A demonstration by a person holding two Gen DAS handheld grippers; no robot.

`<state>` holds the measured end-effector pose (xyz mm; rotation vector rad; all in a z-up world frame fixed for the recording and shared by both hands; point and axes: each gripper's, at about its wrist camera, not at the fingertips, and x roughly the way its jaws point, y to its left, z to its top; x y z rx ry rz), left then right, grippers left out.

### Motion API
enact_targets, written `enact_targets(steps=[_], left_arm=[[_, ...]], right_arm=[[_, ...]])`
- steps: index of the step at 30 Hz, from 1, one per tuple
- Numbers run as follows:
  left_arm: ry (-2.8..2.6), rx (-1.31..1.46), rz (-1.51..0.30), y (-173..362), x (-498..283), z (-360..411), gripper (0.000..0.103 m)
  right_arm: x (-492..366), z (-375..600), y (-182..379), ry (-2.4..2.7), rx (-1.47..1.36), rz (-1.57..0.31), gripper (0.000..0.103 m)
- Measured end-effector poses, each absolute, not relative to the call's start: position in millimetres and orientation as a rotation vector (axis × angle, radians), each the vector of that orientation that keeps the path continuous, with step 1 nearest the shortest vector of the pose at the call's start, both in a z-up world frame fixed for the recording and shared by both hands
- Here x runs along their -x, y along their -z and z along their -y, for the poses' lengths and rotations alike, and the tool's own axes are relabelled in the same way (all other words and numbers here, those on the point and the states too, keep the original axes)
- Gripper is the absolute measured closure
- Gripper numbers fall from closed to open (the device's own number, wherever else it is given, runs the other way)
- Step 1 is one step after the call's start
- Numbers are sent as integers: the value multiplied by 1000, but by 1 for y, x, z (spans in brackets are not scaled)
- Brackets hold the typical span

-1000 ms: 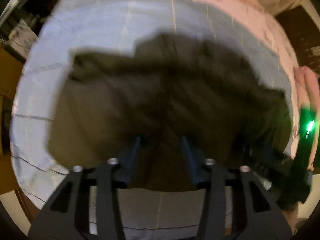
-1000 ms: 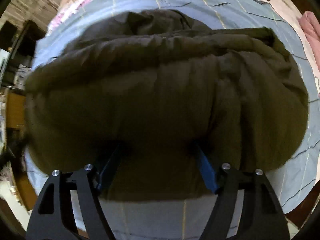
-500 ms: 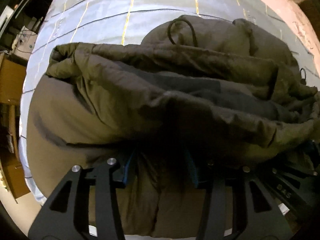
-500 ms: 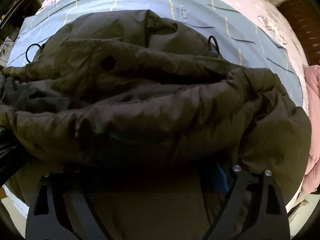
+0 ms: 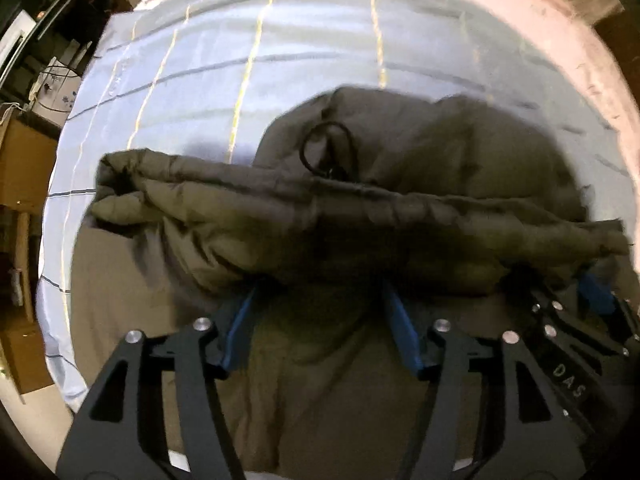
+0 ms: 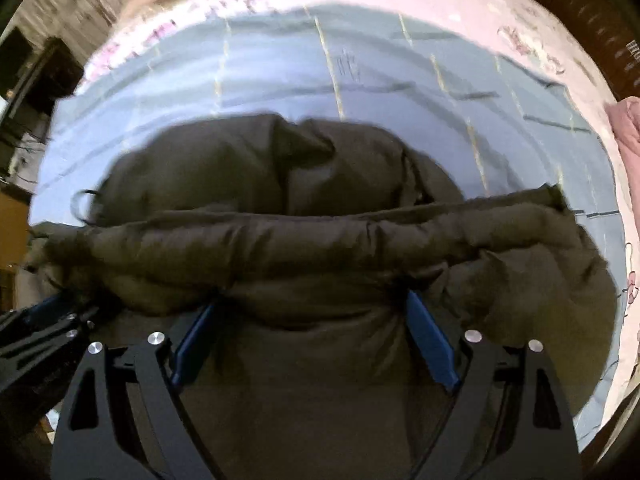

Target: Fold large clothes

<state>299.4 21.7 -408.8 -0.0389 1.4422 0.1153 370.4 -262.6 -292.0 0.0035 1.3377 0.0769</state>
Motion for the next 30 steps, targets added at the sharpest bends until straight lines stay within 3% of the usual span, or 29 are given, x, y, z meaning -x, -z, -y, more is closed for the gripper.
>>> enact_targets(steps=[3,6,13,20,25,30], left_arm=[[-148,-48,-1464,423,-304,-15,34],[-143,-49,-1483,424,-305,-18,33],[-142,18,-1344,370,-272,-56,32],[-201,30,-1414,422,-266,-93,26],[-232,-15,-1407,432,-274,-94,26],[-253,11,-1450,438,-288,-99,24]], right_arm=[[-376,251,306,-62,108,-1327,7],[-382,258,307,-85,86,-1350,8],[-338,325,257,-137,-11,-1203,11],[-370,395,318,-2,-155,-1351,10],[-395,374,326,38,-11,-1362,1],[-398,389,336,33,-72,-1384,1]])
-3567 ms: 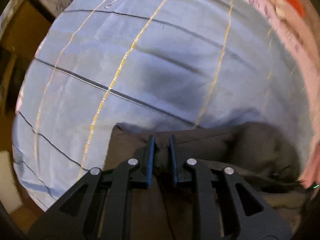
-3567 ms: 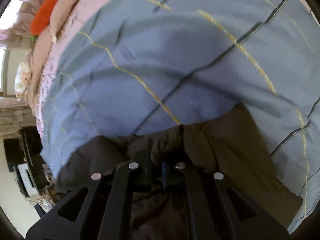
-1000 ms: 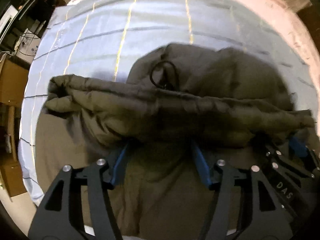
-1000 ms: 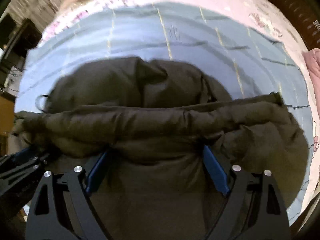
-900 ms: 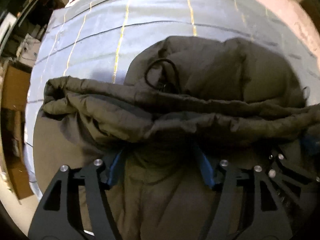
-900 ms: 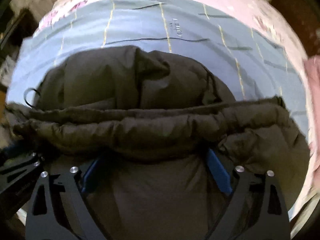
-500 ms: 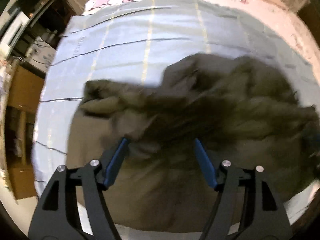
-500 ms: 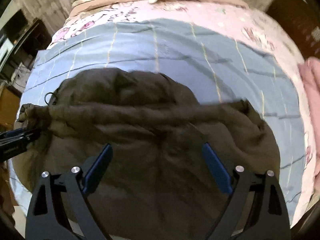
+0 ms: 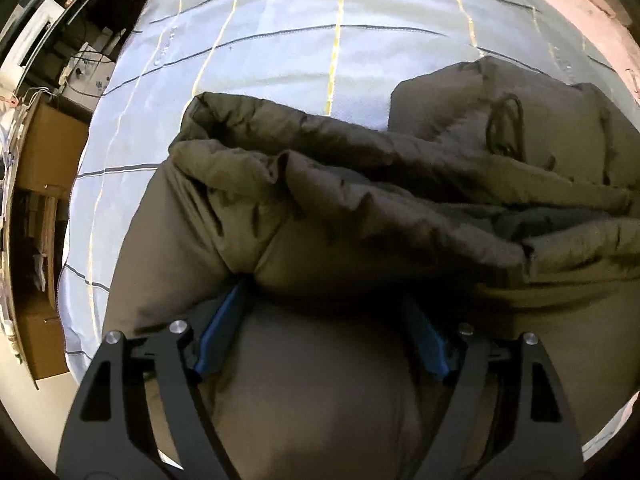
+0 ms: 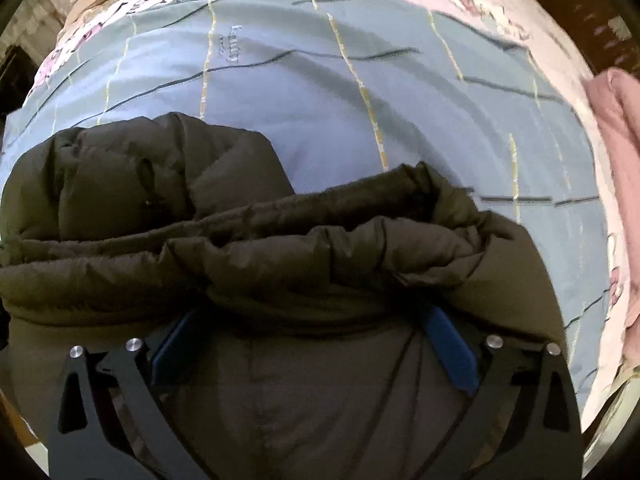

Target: Fold large clothes

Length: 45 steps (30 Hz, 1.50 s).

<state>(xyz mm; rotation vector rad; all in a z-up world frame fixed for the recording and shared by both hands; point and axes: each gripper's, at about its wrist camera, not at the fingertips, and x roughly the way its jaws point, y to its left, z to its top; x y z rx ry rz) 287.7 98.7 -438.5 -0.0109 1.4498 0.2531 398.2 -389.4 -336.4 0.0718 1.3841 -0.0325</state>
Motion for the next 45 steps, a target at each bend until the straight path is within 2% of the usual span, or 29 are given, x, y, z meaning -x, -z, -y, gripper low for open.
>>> enact_targets(steps=[1,2,5,6,8,10,14,18,19,22,26,27,29,30,31,33,37,39,42,45], left_arm=[[-254,61,-1433,431,-288,-103,28],[-251,114,-1408,422,-286,-109,35],[-248,175,-1383,410,-275,-127,36],[-248,173,-1393,414,-275,-131,36],[-245,162,-1412,423,-275,-137,36],[-250,141,-1431,433,-278,-138,36],[-281,77,-1443,430,-283,-132,37],[-299,129,-1400,405,-270,-154,47],[-298,114,-1380,398,-264,-157,47],[-294,53,-1330,384,-238,-159,39],[-318,41,-1411,421,-227,-167,31],[-328,62,-1423,430,-228,-171,26],[-342,67,-1433,439,-232,-174,22],[-351,71,-1441,441,-235,-174,22],[-363,80,-1449,440,-237,-174,23],[-372,114,-1440,423,-236,-171,44],[-338,109,-1319,375,-214,-142,43],[-294,126,-1294,369,-202,-124,42],[-232,131,-1335,386,-195,-98,43],[-224,67,-1375,409,-193,-77,43]], right_arm=[[-398,389,336,33,-72,-1384,1],[-397,396,330,30,-113,-1369,8],[-389,424,312,20,-259,-1315,14],[-387,429,313,23,-267,-1314,22],[-385,444,325,48,-275,-1349,27],[-387,455,336,61,-352,-1375,27],[-395,443,337,112,-281,-1420,27],[-387,456,310,131,-317,-1376,27],[-381,458,301,136,-308,-1349,27],[-347,463,277,143,-230,-1277,27],[-323,470,317,178,-163,-1366,27],[-323,474,328,186,-181,-1376,25],[-327,474,342,212,-150,-1391,14],[-329,473,345,216,-137,-1398,13],[-333,471,347,219,-133,-1408,13],[-336,470,338,248,-146,-1412,21],[-321,446,288,165,-179,-1295,23],[-308,421,272,71,-201,-1266,23],[-300,386,279,-16,-194,-1282,23],[-298,368,309,-7,-184,-1338,22]])
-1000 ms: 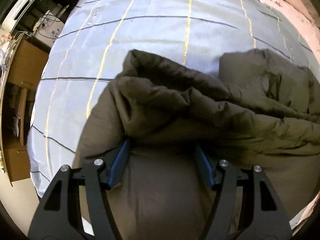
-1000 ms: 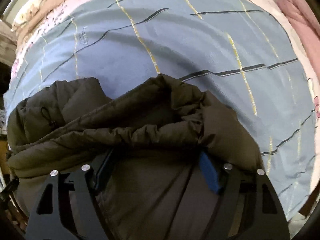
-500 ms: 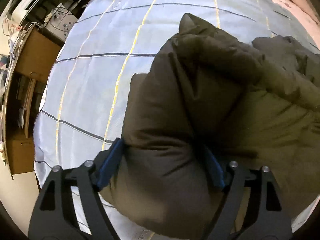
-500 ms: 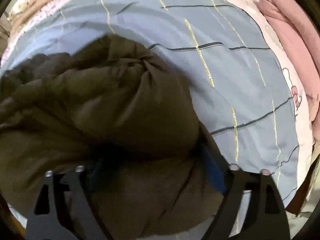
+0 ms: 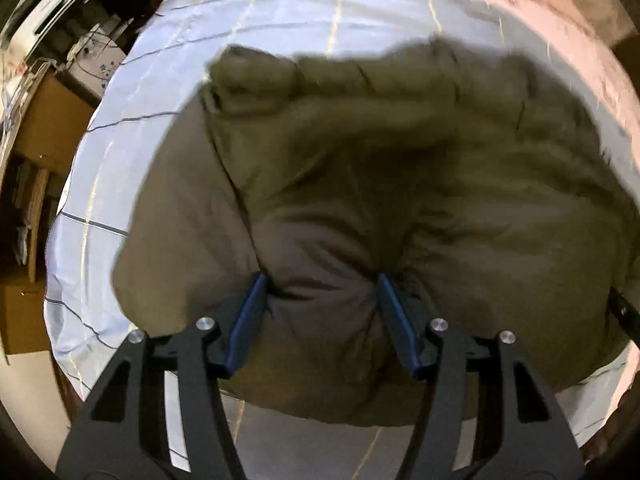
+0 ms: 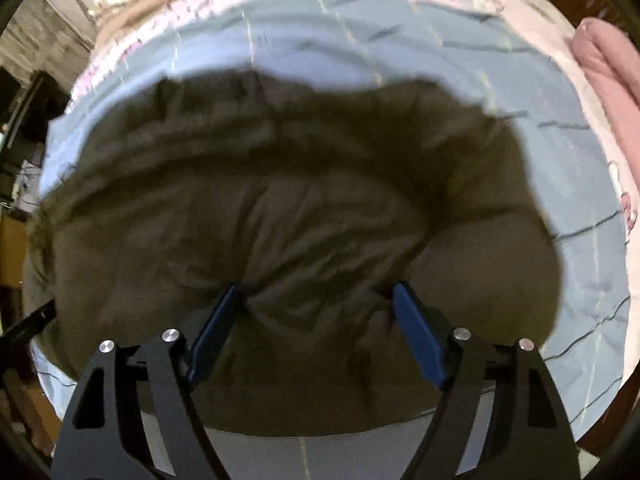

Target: Fold large clothes

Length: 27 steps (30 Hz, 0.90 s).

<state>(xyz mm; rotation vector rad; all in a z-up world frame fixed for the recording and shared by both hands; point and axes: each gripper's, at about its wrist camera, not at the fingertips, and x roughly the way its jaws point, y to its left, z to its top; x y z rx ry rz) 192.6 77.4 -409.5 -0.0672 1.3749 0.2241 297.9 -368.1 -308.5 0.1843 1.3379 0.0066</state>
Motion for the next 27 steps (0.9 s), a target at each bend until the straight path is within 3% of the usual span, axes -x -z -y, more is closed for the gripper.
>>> enact_targets(steps=[19,23,27], left_arm=[[-198,-70,-1412,437,-201,-66,38],[-186,7,-1396,415,-204,-69,46],[-126,71,-1321,383,-207,-53,41]], right_arm=[[-340,361,365,13,-142,-1429,17],[-345,362,345,25,-175,-1432,23],[-349,348,301,-58,-213,-1314,23]])
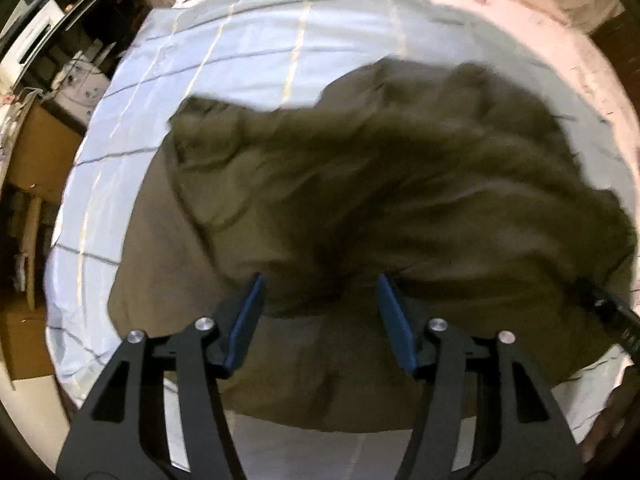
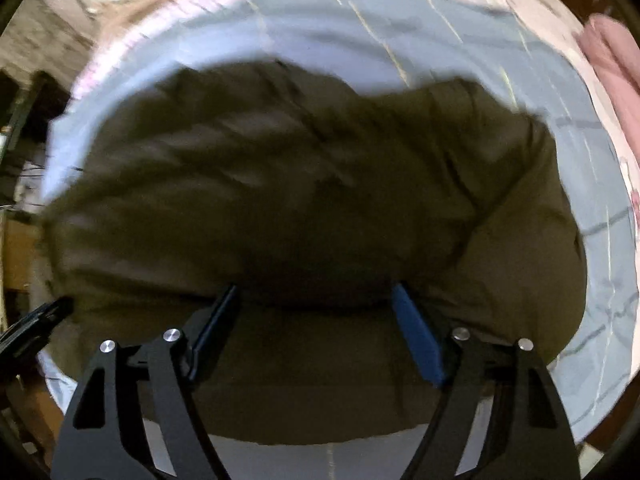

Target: Fold large clothes

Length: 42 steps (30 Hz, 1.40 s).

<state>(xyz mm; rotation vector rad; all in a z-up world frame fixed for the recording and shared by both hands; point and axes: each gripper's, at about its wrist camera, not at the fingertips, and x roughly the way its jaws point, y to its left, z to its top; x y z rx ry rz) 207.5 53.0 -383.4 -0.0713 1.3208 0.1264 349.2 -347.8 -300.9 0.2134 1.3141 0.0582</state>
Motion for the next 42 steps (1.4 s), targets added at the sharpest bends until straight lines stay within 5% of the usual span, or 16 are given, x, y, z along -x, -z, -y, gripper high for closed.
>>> enact_targets(steps=[27,29,32,36,42], left_arm=[[-169,30,-1423,467,-336,-44,13],[-168,25,-1436,464,-335,-44,14],[-126,53,-1417,439,-322,-46,31],[-133,-4,-1299,400,-293,-66,32],[-239,119,-1418,442,-300,-138,31]], right_arm=[[-450,313,381,-12,-85,-1437,4],[-450,313,383,-10,-72,-1451,4],[-442,317,361,-46,-74,-1412,10],[-426,357,319,-48,-100,-1290,11],[-456,437,347,78,-191,-1380,19]])
